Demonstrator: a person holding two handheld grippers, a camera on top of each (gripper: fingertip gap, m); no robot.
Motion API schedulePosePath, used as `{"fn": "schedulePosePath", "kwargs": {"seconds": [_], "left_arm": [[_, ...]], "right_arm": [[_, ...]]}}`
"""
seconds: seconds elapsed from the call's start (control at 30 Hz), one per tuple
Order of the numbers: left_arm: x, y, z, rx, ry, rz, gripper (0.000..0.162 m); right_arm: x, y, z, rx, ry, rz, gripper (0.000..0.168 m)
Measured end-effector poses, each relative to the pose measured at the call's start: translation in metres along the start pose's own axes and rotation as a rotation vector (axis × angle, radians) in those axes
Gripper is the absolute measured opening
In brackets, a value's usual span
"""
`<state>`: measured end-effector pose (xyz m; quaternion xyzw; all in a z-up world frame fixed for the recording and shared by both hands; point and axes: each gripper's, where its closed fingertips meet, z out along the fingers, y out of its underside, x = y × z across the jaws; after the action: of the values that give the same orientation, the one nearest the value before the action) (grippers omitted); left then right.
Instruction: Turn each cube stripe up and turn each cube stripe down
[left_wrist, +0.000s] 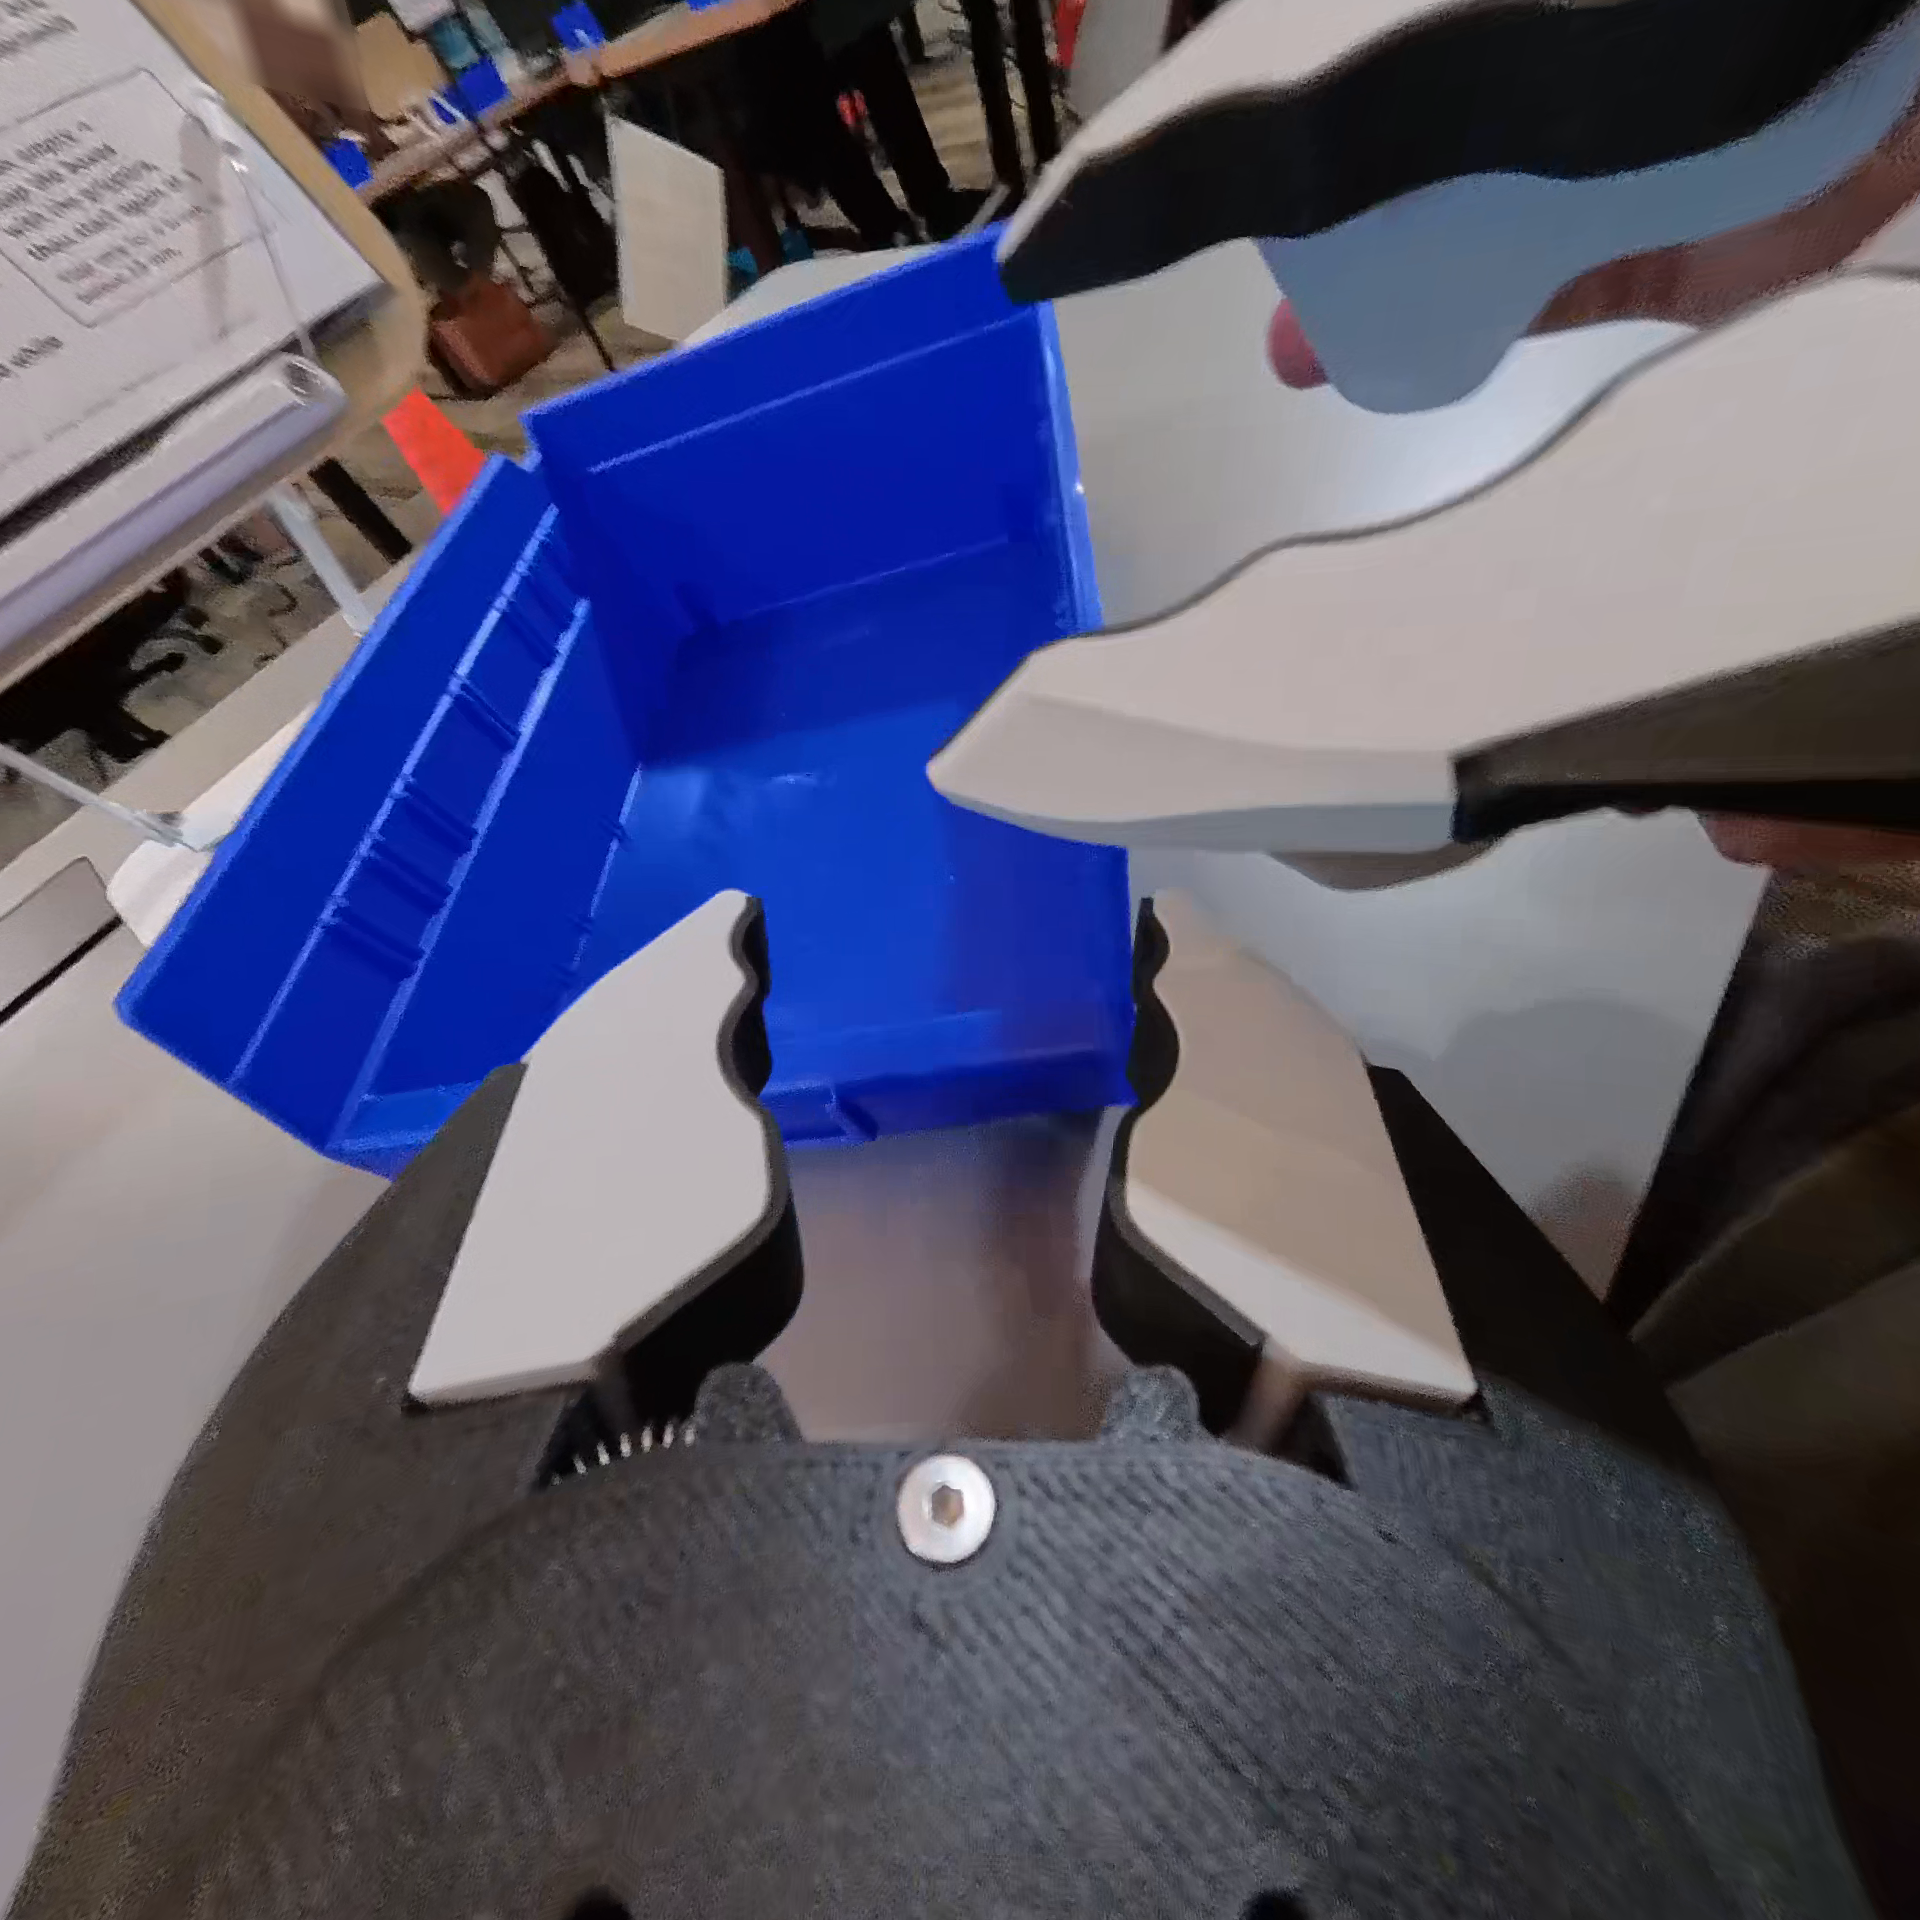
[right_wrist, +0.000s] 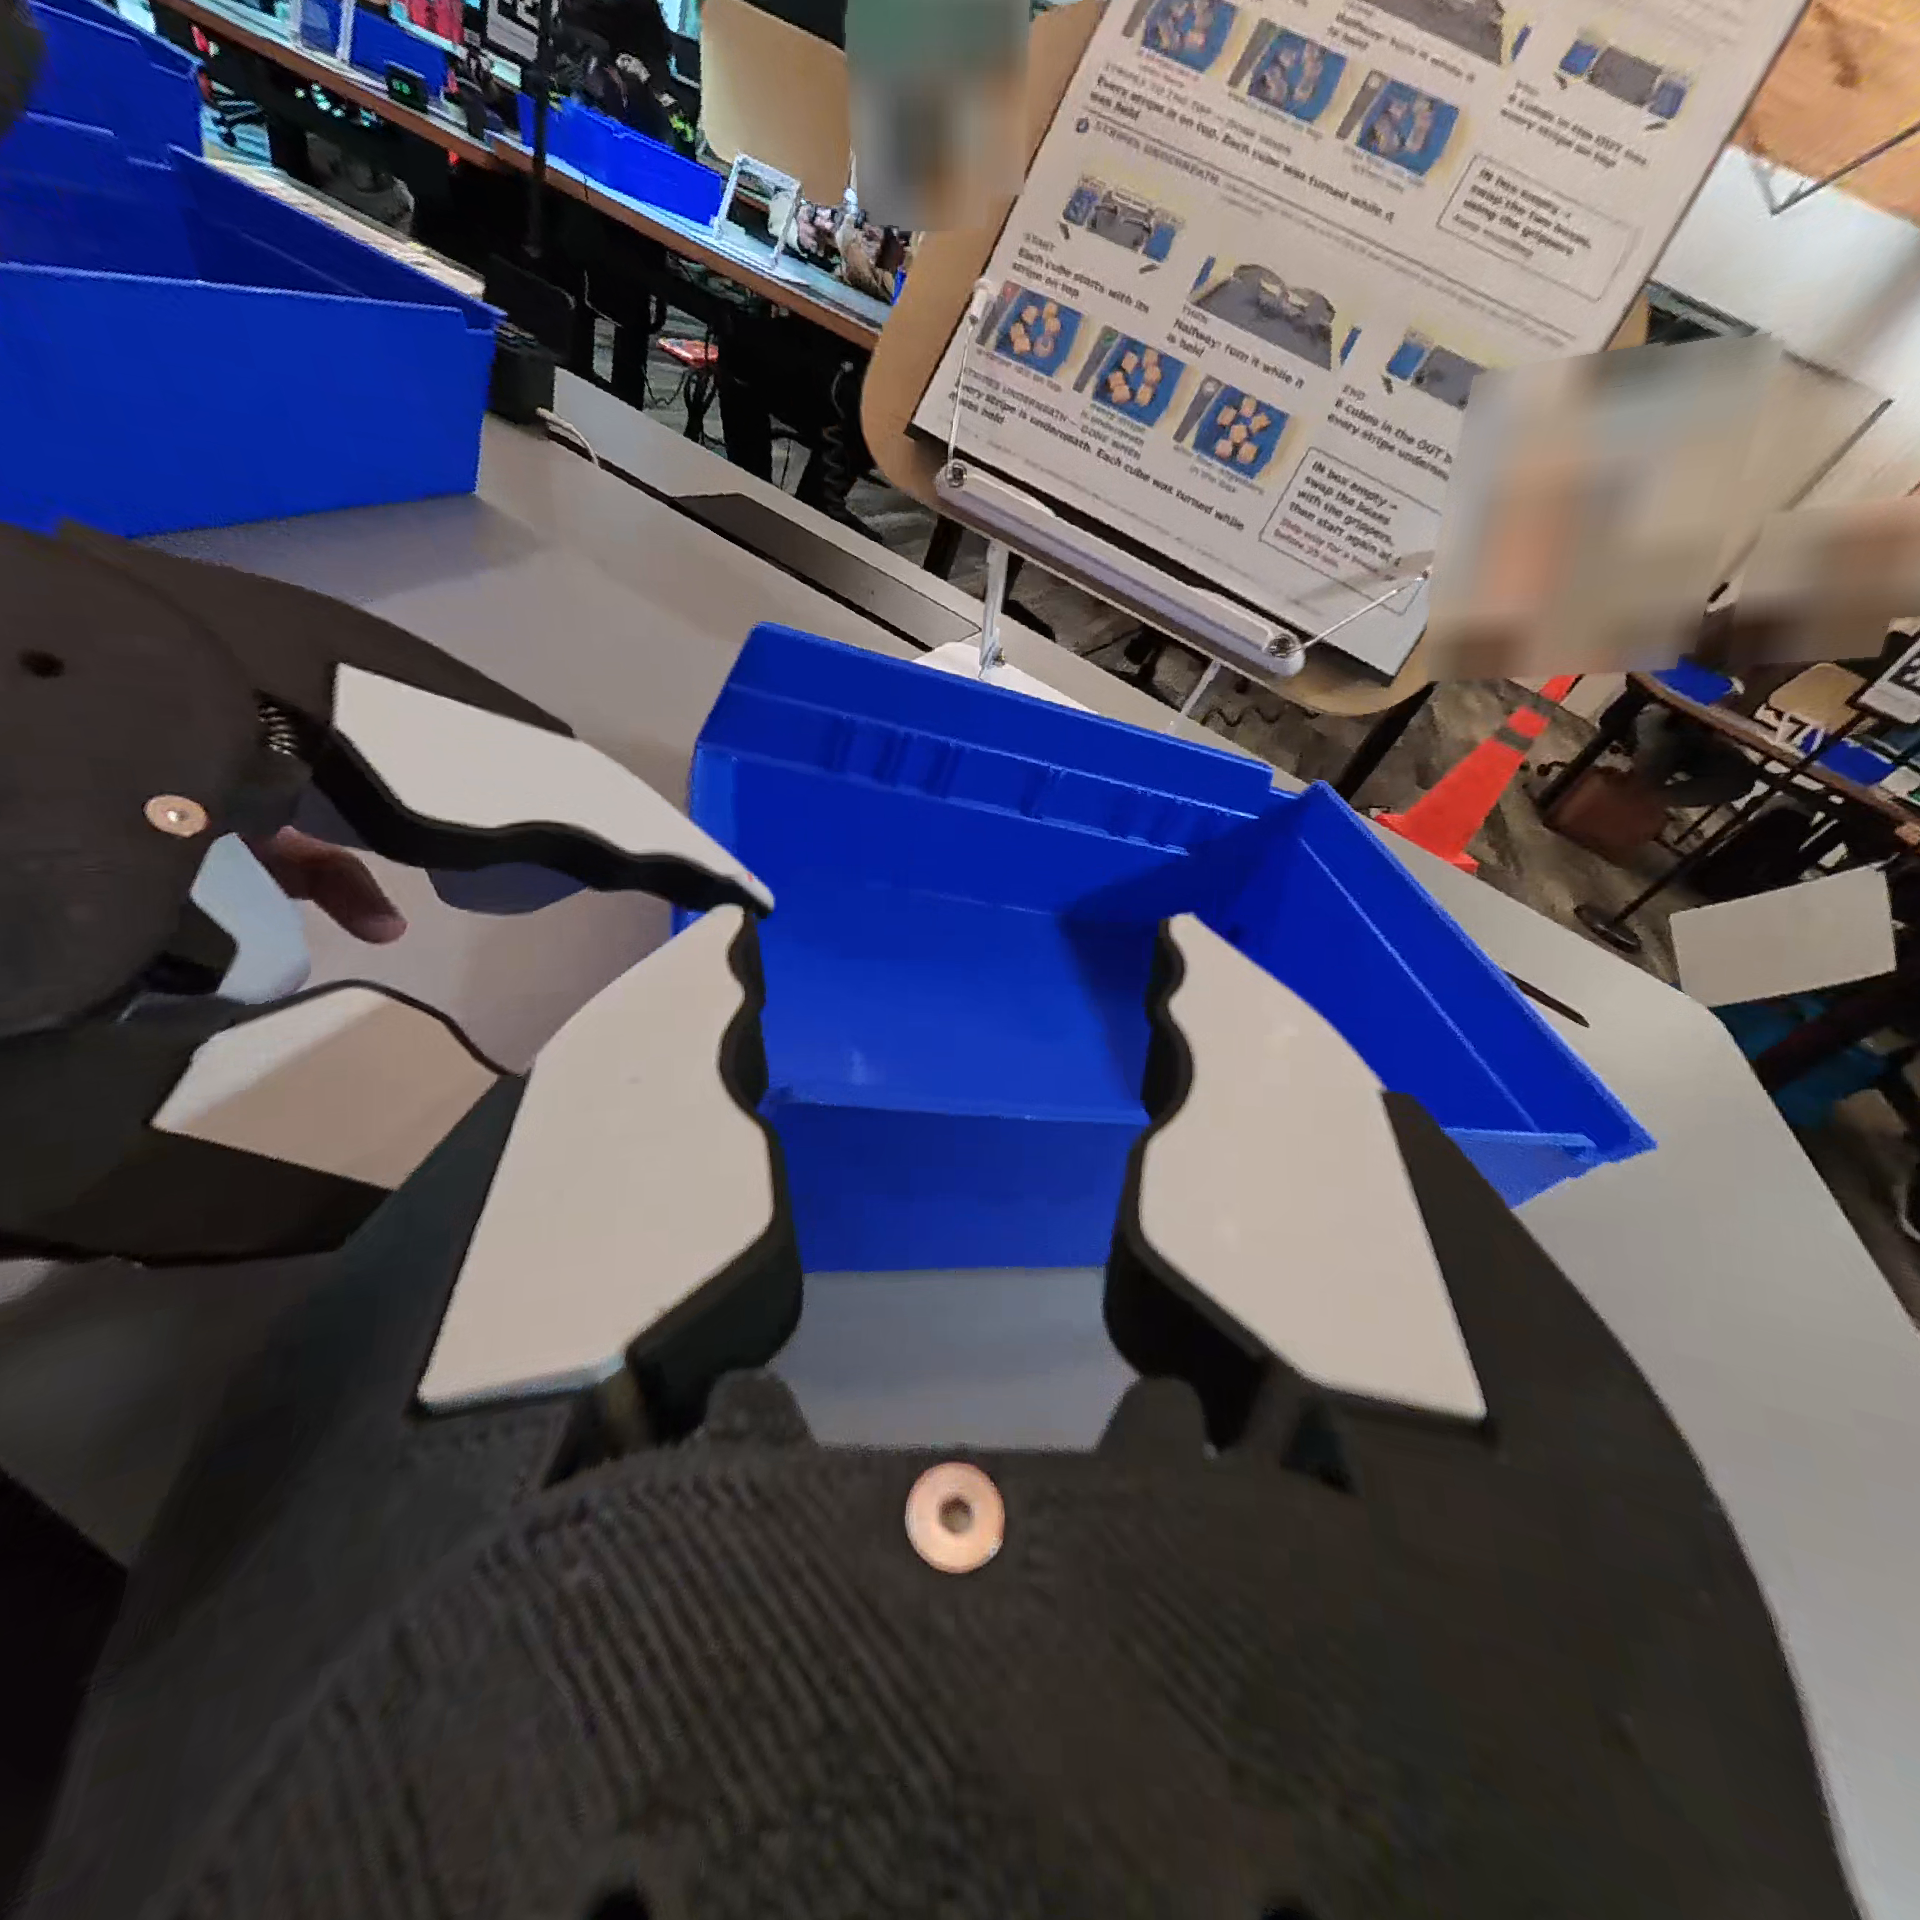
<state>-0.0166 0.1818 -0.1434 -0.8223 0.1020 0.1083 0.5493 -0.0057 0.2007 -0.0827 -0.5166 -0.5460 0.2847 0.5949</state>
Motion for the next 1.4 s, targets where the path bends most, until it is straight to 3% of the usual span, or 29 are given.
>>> {"fn": "schedulePosePath", "kwargs": {"seconds": [0.2, 0.3, 0.4, 0.5, 0.63, 0.73, 0.83, 0.9, 1.0, 1.4], "left_arm": [[0.000, 0.021, -0.004, -0.062, 0.072, -0.010, 0.067], [-0.004, 0.024, -0.007, -0.049, 0.123, -0.015, 0.063], [-0.016, 0.031, -0.009, -0.050, 0.152, -0.049, 0.056], [-0.037, 0.018, -0.016, 0.035, 0.153, -0.211, 0.054], [-0.066, 0.006, -0.026, 0.143, 0.151, -0.434, 0.053], [-0.079, 0.008, -0.027, 0.158, 0.137, -0.516, 0.052], [-0.083, 0.006, -0.027, 0.177, 0.142, -0.566, 0.052], [-0.082, 0.005, -0.026, 0.181, 0.152, -0.584, 0.051], [-0.080, 0.005, -0.024, 0.174, 0.170, -0.599, 0.051], [-0.092, 0.002, -0.027, 0.217, 0.149, -0.676, 0.044]], "right_arm": [[-0.004, 0.029, 0.013, -0.132, -0.020, -0.115, 0.078], [-0.004, 0.028, 0.012, -0.096, 0.004, -0.164, 0.073], [0.010, 0.035, 0.013, -0.134, 0.072, -0.229, 0.058], [0.034, 0.050, 0.015, -0.180, 0.146, -0.247, 0.042], [0.076, 0.073, 0.015, -0.258, 0.194, -0.065, 0.047], [0.116, 0.093, 0.011, -0.301, 0.268, 0.080, 0.060], [0.154, 0.119, 0.003, -0.364, 0.348, 0.182, 0.060], [0.168, 0.136, 0.002, -0.401, 0.351, 0.238, 0.052], [0.181, 0.147, 0.008, -0.397, 0.304, 0.330, 0.008], [0.253, 0.173, -0.020, -0.374, 0.208, 0.476, 0.004]]}}
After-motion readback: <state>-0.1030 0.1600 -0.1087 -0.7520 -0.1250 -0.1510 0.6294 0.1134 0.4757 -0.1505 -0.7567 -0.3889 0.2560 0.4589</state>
